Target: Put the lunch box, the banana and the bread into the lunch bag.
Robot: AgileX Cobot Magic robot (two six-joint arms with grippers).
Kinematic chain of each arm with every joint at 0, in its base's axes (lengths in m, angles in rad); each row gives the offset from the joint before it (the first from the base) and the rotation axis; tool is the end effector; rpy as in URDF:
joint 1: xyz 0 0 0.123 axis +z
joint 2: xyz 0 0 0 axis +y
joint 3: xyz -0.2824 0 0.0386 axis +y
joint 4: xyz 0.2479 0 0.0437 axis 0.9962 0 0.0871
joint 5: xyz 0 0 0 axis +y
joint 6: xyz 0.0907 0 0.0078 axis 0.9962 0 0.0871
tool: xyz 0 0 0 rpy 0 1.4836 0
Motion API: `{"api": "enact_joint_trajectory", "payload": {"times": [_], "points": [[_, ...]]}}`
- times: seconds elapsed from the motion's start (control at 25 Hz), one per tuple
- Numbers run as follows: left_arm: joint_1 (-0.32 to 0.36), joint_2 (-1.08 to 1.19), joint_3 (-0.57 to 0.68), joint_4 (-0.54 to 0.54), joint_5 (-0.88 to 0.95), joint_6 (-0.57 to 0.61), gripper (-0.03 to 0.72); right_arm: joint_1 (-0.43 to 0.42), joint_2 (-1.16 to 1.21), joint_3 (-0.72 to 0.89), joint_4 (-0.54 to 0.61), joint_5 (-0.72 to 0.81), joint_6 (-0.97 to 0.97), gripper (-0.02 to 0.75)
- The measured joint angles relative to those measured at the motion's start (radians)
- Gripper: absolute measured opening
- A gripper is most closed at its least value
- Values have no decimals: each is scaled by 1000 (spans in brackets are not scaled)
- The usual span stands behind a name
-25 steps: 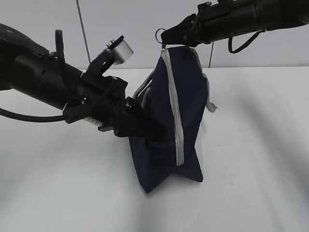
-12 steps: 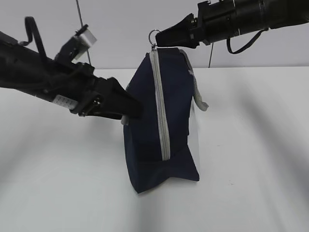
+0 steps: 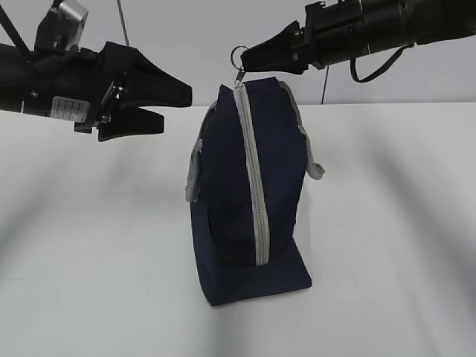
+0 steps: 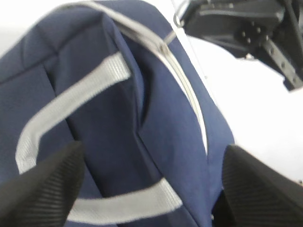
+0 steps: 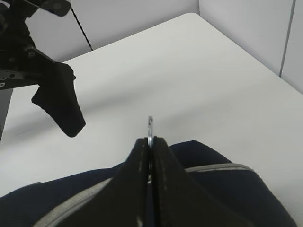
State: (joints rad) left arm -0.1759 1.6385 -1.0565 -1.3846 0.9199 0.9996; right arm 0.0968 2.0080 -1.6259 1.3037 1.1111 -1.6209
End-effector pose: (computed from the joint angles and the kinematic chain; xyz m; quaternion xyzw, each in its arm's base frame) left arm 0.3132 -0.1280 0.2644 0.1376 0.8305 -0.4675 0.2697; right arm 0.4235 0.1202 0.2783 -0.4538 0.6868 0.3628 0.4367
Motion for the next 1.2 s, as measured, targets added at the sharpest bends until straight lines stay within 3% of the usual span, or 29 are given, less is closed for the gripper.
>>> {"api": "enact_joint_trajectory", "payload": {"times": [0.44, 0.68, 1.2], "points": [[-2, 3, 0, -100, -97, -83, 584, 0, 0, 0, 0, -87, -12, -16], [-64, 54, -55, -109, -90, -105, 584, 0, 0, 0, 0, -93, -12, -16], [-106, 232, -270, 42, -104, -300, 552, 0, 0, 0, 0, -80, -13, -16]]}}
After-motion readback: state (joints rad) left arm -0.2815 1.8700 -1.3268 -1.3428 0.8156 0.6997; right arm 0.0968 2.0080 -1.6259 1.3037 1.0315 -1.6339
